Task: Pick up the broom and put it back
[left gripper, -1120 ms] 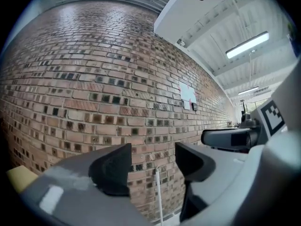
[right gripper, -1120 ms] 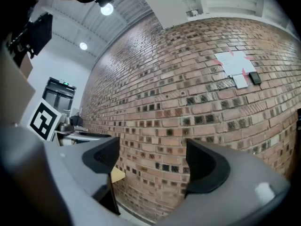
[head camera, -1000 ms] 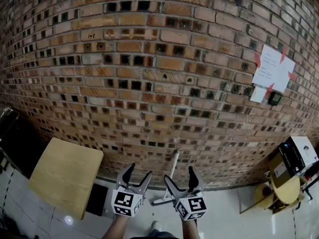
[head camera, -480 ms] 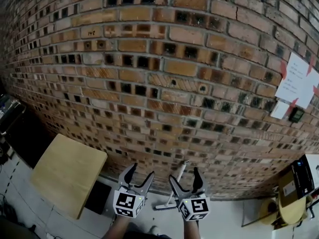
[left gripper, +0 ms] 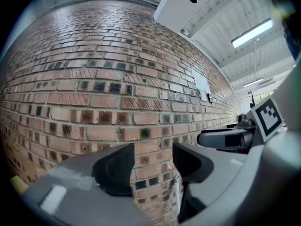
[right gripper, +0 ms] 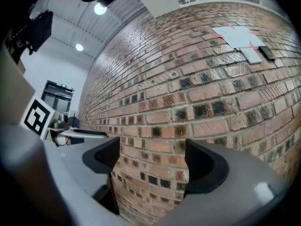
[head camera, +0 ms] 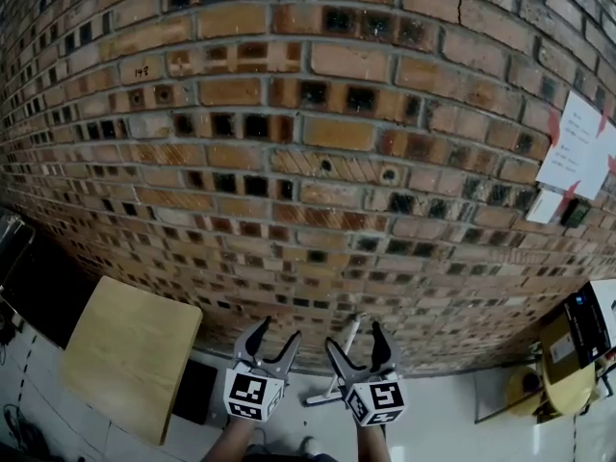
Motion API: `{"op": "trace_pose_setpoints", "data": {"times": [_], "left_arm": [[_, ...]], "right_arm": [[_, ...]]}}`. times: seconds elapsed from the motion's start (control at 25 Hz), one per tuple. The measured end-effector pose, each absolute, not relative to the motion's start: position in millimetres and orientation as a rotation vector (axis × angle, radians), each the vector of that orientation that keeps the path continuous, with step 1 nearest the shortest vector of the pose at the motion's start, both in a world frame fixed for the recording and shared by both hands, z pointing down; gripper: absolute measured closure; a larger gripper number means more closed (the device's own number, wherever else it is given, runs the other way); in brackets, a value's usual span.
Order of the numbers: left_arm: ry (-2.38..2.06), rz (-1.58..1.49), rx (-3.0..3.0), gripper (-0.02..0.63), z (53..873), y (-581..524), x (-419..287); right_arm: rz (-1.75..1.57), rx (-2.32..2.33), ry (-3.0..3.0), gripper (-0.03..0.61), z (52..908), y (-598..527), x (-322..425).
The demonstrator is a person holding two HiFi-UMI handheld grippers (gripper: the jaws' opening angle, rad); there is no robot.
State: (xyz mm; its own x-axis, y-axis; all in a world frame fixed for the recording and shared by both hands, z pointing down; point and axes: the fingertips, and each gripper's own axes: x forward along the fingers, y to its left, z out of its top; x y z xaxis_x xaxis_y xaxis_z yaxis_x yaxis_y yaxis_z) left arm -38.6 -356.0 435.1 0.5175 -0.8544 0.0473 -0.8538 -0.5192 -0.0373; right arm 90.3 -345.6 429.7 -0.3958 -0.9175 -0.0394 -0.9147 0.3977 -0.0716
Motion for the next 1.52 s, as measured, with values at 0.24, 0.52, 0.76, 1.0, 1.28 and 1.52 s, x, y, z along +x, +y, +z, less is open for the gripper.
{"op": "trace_pose_setpoints", "data": {"times": [0.24, 0.52, 0.76, 1.0, 1.28, 1.52], "left_arm": [[1.44, -0.103, -2.789, 0.36, 438, -369, -33], [1.288, -0.137, -2.868, 0.359, 448, -377, -13], [1.179, -0.186, -2.938, 0.36, 464, -375, 11], [1.121, -0.245, -2.997, 0.36, 491, -377, 27], [1.089, -0.32, -3.03, 0.359, 523, -372, 33], [1.024, -0.37, -3.064, 0.36, 543, -368, 40]], "right_arm": [[-0.078, -1.769, 2.519, 0.144, 436, -352, 96], [-0.131, -1.899, 2.432, 0.144, 453, -345, 119], [-0.209, -2.001, 2.348, 0.144, 476, -331, 140], [-0.303, -2.058, 2.34, 0.144, 510, -321, 146], [-0.403, -2.095, 2.332, 0.144, 542, -310, 151], [-0.431, -2.094, 2.333, 0.145, 558, -306, 149]]}}
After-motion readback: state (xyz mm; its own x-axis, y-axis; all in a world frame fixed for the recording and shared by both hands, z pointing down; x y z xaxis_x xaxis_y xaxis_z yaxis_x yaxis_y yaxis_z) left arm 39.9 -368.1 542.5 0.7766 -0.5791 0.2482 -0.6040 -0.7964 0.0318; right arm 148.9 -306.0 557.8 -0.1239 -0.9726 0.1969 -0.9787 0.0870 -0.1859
